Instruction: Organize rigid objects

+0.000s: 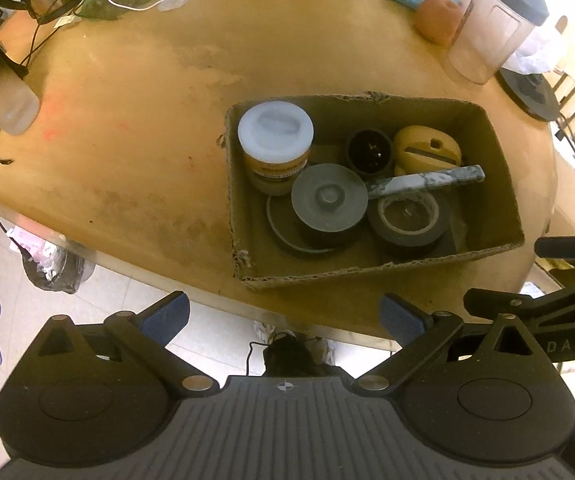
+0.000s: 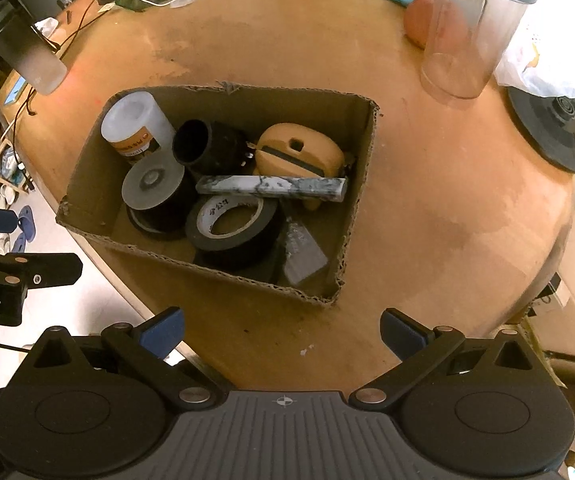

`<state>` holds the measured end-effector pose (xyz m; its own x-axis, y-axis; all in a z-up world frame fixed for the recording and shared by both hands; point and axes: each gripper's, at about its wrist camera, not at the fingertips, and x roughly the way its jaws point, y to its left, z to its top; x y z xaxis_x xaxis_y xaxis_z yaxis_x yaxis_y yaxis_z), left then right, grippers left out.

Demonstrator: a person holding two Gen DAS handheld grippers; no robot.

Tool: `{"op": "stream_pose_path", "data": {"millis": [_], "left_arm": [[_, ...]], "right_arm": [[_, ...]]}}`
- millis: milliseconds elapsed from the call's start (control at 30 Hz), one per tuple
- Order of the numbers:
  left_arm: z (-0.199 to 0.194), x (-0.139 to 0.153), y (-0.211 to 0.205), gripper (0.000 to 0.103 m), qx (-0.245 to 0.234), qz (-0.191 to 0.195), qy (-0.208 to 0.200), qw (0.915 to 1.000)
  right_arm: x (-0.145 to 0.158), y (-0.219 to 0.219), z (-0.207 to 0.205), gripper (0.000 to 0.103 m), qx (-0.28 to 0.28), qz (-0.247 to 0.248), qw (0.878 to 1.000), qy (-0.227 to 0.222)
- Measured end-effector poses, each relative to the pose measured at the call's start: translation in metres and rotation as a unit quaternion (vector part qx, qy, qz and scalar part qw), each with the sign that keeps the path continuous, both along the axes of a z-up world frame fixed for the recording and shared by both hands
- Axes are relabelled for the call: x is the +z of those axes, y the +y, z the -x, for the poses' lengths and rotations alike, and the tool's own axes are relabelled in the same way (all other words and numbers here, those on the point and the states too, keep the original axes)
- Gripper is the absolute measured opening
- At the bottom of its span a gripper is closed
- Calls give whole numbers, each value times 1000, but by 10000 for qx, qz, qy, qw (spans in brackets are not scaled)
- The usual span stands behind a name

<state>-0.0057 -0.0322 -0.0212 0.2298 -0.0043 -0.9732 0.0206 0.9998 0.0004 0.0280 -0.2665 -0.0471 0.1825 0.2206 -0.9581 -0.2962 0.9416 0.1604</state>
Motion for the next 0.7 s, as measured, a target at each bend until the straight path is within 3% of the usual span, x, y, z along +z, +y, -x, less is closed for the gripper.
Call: {"op": "stream_pose_path", "data": {"millis": [700], "left_arm": [[-3, 6, -11, 103, -125, -81, -196, 9997]], "right_arm": [[-1, 3, -8, 103, 176, 15, 9998, 66]]}}
